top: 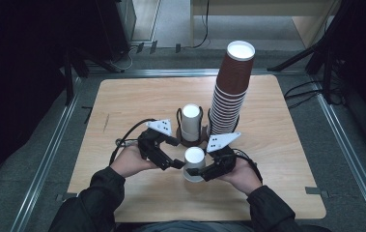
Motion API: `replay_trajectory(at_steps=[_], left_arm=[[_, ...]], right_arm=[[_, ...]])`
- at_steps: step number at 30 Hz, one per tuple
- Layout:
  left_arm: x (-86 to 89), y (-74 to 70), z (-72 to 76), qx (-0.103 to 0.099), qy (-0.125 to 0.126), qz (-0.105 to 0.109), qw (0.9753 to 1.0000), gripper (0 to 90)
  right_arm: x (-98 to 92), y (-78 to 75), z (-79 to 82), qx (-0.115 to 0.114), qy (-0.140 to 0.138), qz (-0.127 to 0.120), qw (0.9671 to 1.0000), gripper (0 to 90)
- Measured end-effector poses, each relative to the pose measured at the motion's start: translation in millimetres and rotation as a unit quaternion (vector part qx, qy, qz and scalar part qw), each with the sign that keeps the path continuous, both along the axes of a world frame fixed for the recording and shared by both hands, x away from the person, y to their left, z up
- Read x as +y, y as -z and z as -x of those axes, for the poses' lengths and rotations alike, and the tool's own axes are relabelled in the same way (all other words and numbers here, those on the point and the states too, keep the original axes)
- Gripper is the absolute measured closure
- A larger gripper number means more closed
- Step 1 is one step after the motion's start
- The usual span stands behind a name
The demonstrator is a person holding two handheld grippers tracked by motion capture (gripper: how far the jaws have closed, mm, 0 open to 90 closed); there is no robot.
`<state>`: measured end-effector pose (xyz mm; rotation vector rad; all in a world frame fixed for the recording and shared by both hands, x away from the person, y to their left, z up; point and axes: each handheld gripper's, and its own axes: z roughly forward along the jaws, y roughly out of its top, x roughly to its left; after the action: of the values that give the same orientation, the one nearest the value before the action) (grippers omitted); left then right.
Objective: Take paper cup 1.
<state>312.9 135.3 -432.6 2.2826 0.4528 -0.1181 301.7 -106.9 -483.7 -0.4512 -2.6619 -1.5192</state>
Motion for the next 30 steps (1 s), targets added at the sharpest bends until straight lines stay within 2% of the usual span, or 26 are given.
replay_trajectory(at_steps=[2, 6, 8, 11, 15, 16, 17, 19, 30], left_arm=[[3.3, 3.8, 1.5, 0.01, -0.003, 0.0, 0.9999, 12.7], [7.3, 9.0, 3.9, 0.007, -0.014, -0.006, 0.9999, 9.3], [9.8, 12.6, 4.5, 0.012, -0.011, -0.003, 0.9999, 9.3], [11.8, 20.5, 4.3, 0.018, -0.017, -0.012, 0.9996, 9.3], [11.7, 25.2, 5.2, 0.022, -0.021, -0.014, 0.9994, 9.1], [10.7, 26.2, 4.5, 0.029, -0.025, -0.014, 0.9992, 7.0], [10.1, 26.8, 3.9, 0.036, -0.025, -0.01, 0.999, 1.0], [9.8, 27.2, 4.0, 0.038, -0.025, -0.005, 0.9989, 0.0], [-3.0, 35.2, 8.8, 0.021, -0.008, -0.021, 0.9995, 0.0]], right_arm=[[-0.1, -0.2, 0.2, 0.002, 0.001, 0.0, 1.0, 29.6], [-0.4, -0.6, 0.0, 0.005, 0.001, -0.006, 1.0, 29.7], [-0.7, -1.0, -0.3, 0.003, 0.0, -0.006, 1.0, 29.7], [-1.4, -1.4, -2.1, 0.01, 0.005, -0.016, 0.9998, 29.6], [-3.1, -2.2, -3.3, 0.008, 0.01, -0.023, 0.9996, 29.7], [-3.4, -2.3, -3.3, 0.008, 0.01, -0.026, 0.9996, 29.7], [-3.7, -2.5, -3.7, 0.006, 0.009, -0.03, 0.9995, 29.8], [-3.9, -2.7, -3.8, 0.007, 0.01, -0.034, 0.9993, 29.8], [-4.2, -5.8, -4.7, 0.003, 0.002, -0.082, 0.9966, 30.0]])
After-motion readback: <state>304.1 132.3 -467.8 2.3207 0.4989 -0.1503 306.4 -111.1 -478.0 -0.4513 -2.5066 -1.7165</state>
